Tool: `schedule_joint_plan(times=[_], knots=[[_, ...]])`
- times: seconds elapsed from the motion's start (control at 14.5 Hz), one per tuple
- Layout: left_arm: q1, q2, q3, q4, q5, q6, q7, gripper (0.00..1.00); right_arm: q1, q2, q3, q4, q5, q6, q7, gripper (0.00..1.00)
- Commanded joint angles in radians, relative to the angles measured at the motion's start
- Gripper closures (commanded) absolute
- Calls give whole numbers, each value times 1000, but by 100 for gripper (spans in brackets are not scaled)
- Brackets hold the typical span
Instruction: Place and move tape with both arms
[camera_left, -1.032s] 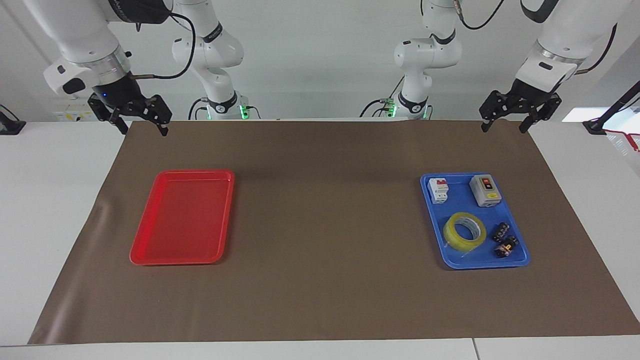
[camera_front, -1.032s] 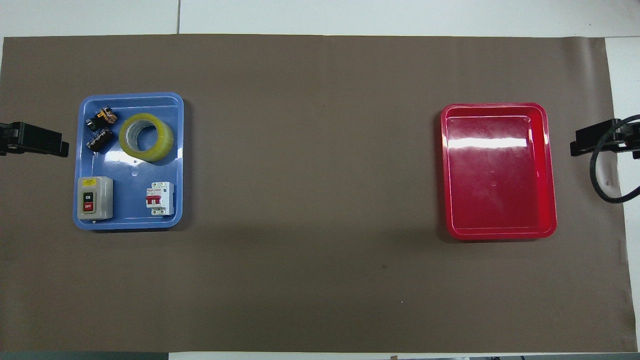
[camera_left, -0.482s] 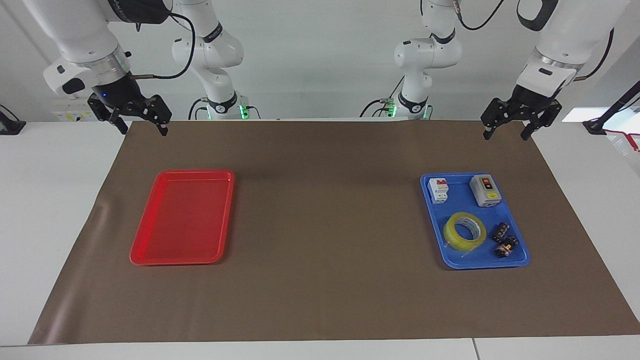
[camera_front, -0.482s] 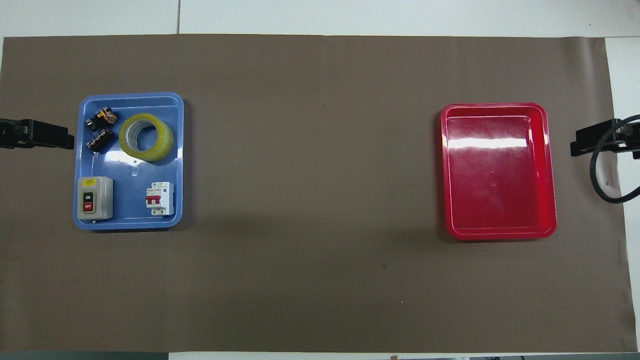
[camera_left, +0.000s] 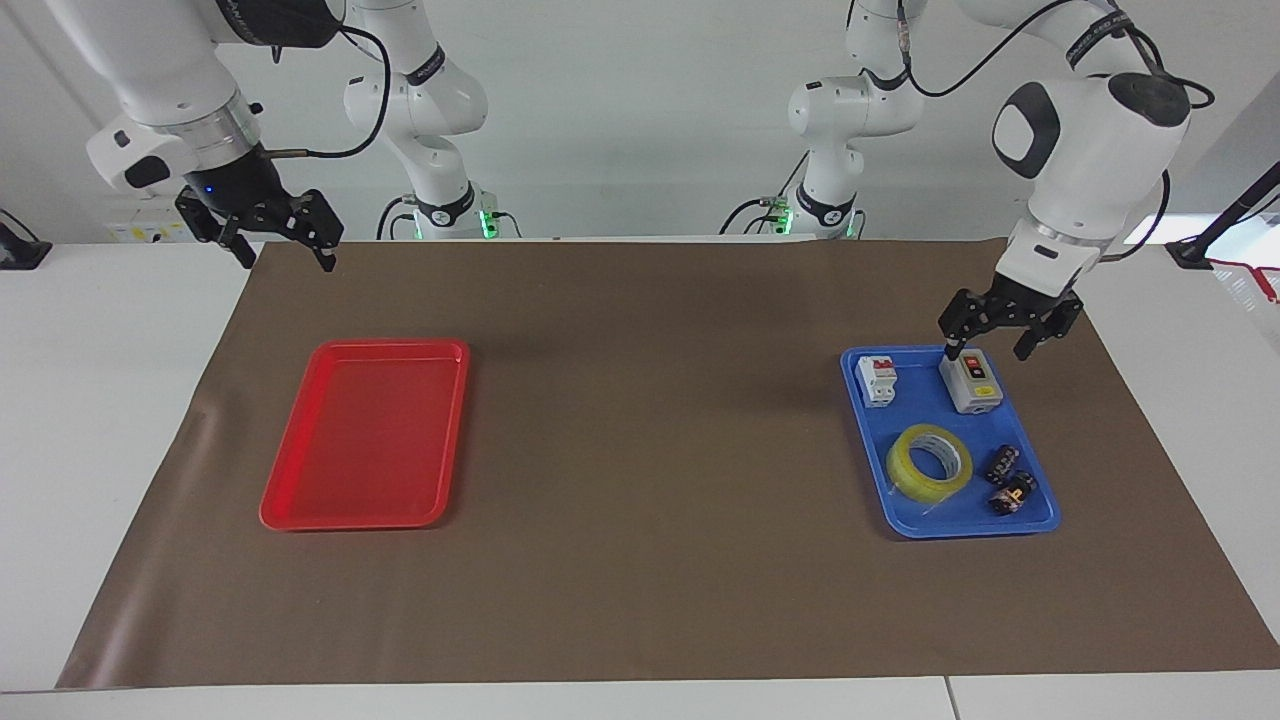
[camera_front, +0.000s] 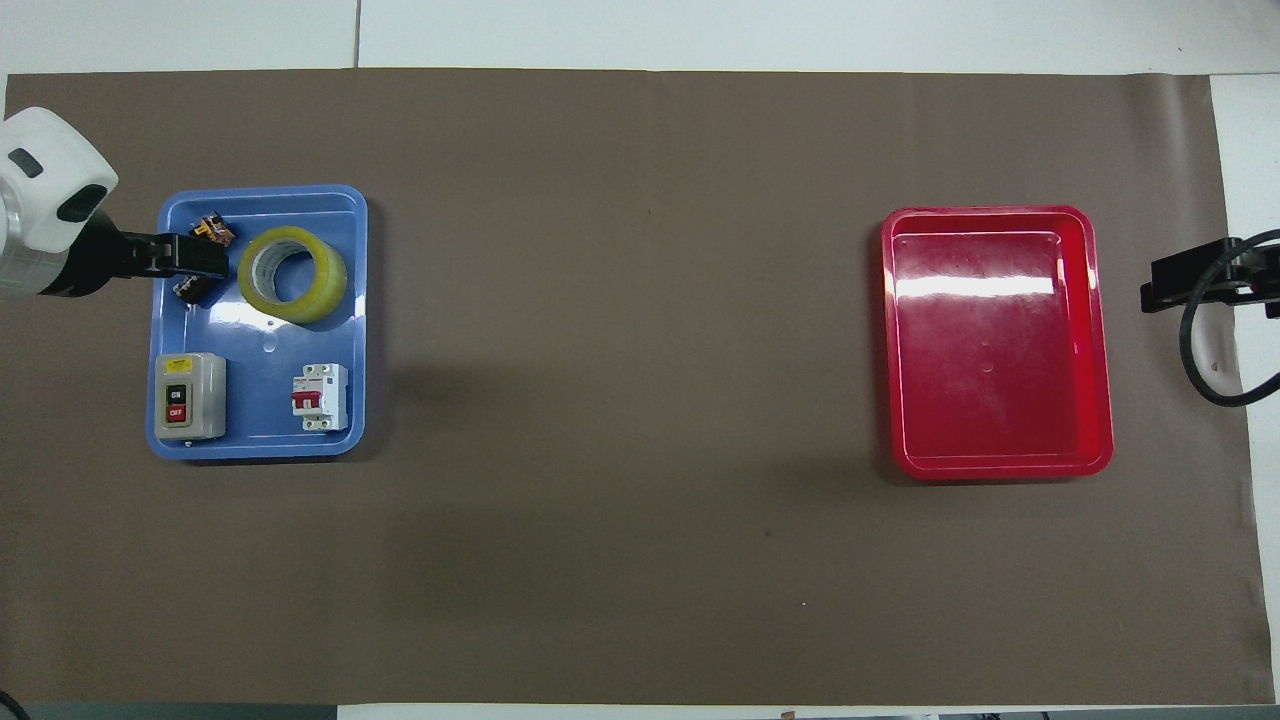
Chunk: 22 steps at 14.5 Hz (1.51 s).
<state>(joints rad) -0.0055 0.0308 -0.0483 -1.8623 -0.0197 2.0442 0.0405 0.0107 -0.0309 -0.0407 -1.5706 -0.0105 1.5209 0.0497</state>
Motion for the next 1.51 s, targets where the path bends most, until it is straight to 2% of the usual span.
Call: schedule_joint_plan(times=[0.0, 0.48, 1.1, 1.17, 1.24, 1.31, 1.38, 1.45], knots=[[16, 40, 7, -54, -5, 121, 18, 0, -11, -9, 5, -9, 6, -10, -4, 0], [48, 211, 7, -61, -5, 306, 67, 0, -11, -9, 5, -9, 6, -10, -4, 0], [42, 325, 5, -81, -5, 447, 67, 2, -11, -9, 5, -9, 6, -10, -4, 0], [42, 325, 5, -81, -5, 444, 67, 11, -11, -9, 5, -8, 6, -10, -4, 0], [41, 325, 5, -78, -5, 442, 65, 38, -11, -9, 5, -9, 6, -10, -4, 0], [41, 325, 5, -78, -5, 439, 65, 72, -11, -9, 5, -8, 6, -10, -4, 0], [44, 324, 5, -78, -5, 433, 77, 97, -11, -9, 7, -9, 6, -10, -4, 0], [48, 324, 5, -78, -5, 432, 81, 100, -11, -9, 5, -9, 6, -10, -4, 0]])
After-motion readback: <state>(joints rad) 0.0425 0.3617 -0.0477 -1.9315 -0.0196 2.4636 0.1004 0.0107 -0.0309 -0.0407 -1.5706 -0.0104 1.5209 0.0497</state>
